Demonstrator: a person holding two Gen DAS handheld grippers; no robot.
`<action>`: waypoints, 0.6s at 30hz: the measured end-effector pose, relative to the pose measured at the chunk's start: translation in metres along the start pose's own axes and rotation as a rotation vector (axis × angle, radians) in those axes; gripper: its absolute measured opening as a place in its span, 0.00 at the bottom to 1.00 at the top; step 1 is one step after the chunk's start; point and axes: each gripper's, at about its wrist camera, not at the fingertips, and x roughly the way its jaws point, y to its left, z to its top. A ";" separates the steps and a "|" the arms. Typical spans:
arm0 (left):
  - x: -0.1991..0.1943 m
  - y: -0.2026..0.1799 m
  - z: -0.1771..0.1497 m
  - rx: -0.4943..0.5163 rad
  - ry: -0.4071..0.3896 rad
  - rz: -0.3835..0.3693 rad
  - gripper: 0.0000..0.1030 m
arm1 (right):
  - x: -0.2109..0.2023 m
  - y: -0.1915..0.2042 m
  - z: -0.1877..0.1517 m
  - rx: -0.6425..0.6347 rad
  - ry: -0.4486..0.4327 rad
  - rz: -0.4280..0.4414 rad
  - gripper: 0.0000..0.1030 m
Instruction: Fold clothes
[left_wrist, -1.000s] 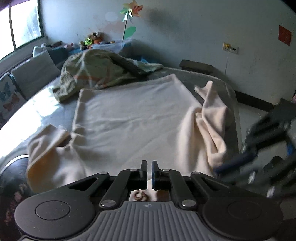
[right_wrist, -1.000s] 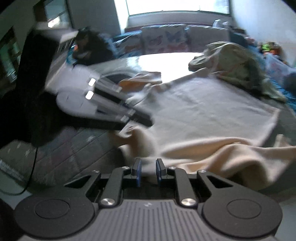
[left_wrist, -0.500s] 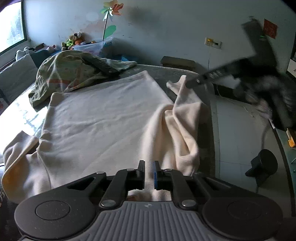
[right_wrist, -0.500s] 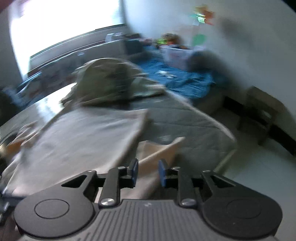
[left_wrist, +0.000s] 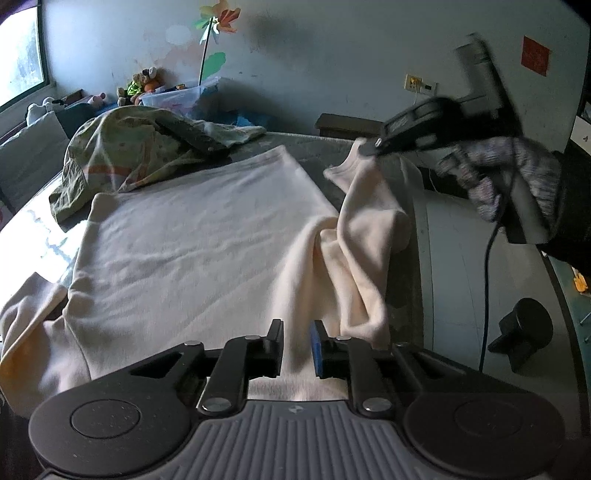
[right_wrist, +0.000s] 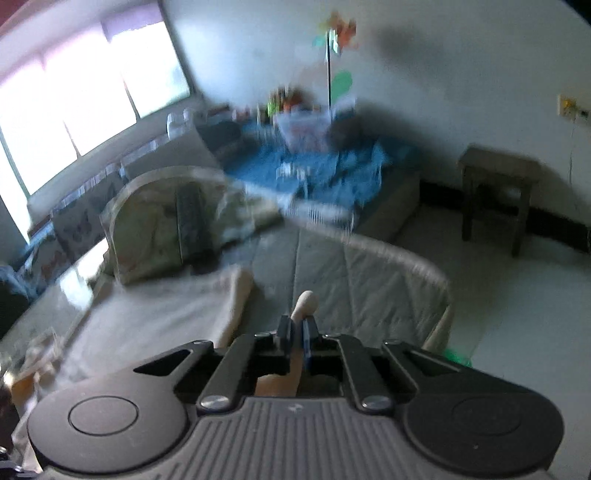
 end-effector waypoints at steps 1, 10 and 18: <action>0.001 0.000 0.001 0.000 -0.002 -0.002 0.18 | -0.009 0.000 0.004 0.000 -0.033 0.001 0.05; 0.007 -0.019 -0.002 0.031 -0.003 -0.072 0.18 | -0.061 -0.004 0.009 -0.007 -0.151 0.031 0.05; 0.001 -0.021 -0.008 0.045 -0.008 -0.079 0.26 | -0.078 0.019 0.016 -0.034 -0.178 0.124 0.05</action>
